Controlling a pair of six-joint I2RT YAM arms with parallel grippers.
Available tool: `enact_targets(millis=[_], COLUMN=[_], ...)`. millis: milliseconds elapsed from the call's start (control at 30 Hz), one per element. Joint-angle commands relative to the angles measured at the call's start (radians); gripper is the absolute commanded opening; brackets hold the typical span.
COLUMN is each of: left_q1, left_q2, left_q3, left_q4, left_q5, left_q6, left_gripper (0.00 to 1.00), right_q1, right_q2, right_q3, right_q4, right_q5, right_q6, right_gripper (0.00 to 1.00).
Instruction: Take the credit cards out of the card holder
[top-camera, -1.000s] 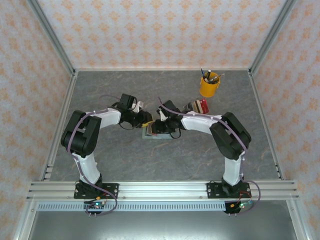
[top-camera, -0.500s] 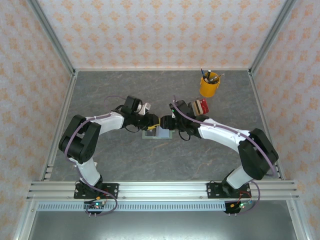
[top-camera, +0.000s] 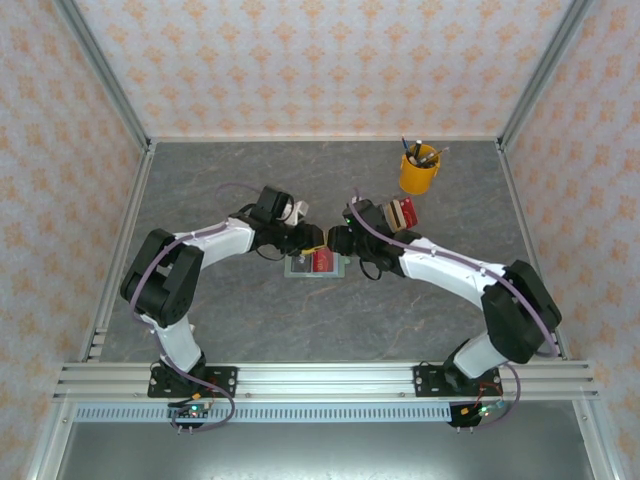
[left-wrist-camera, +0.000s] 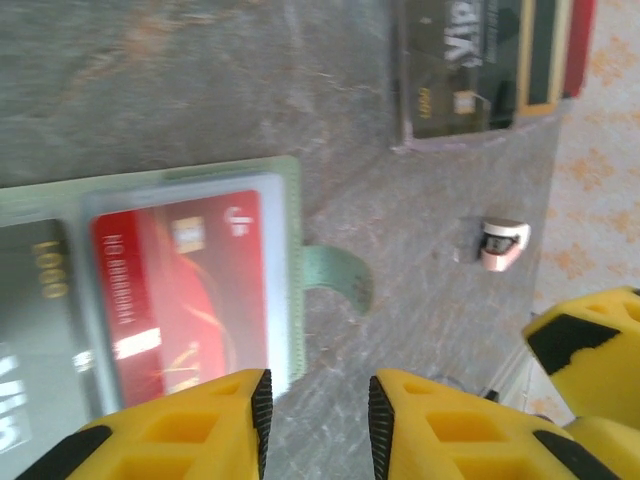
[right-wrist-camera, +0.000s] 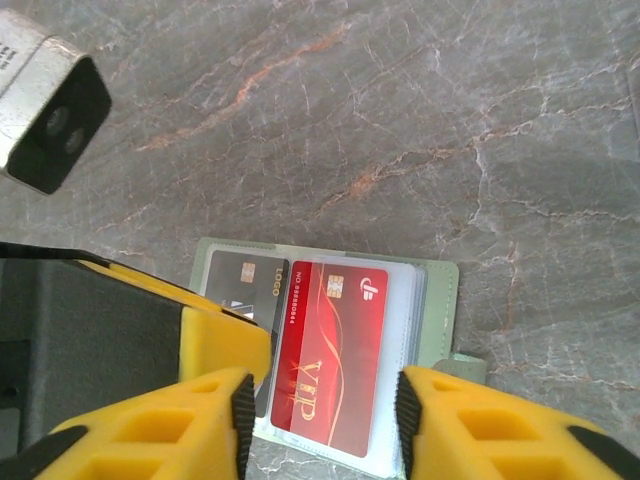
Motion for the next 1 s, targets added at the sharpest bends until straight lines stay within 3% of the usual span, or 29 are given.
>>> enact_targets(millis=[0,267,967], left_q1=[0.038,0.055,0.038], left_q2=[-0.034,-0.023,0.090], left_q3=[-0.019,-0.051,0.000], left_q4=[-0.074,-0.083,-0.048], left_q5=[-0.087,-0.103,0.009], left_q6=[0.019,-0.003,-0.003], left_gripper=[0.33,0.29,0.28], right_q1=[-0.001,0.000,-0.008], right_q2=[0.064,0.222,0.402], right_q3=[0.057,0.157,0.243], right_q4=[-0.034,-0.122,-0.263], right_q5=[-0.057,-0.109,-0.048], right_q6=[0.012,0.067,0.108], right_gripper=[0.39,0.21,0.18])
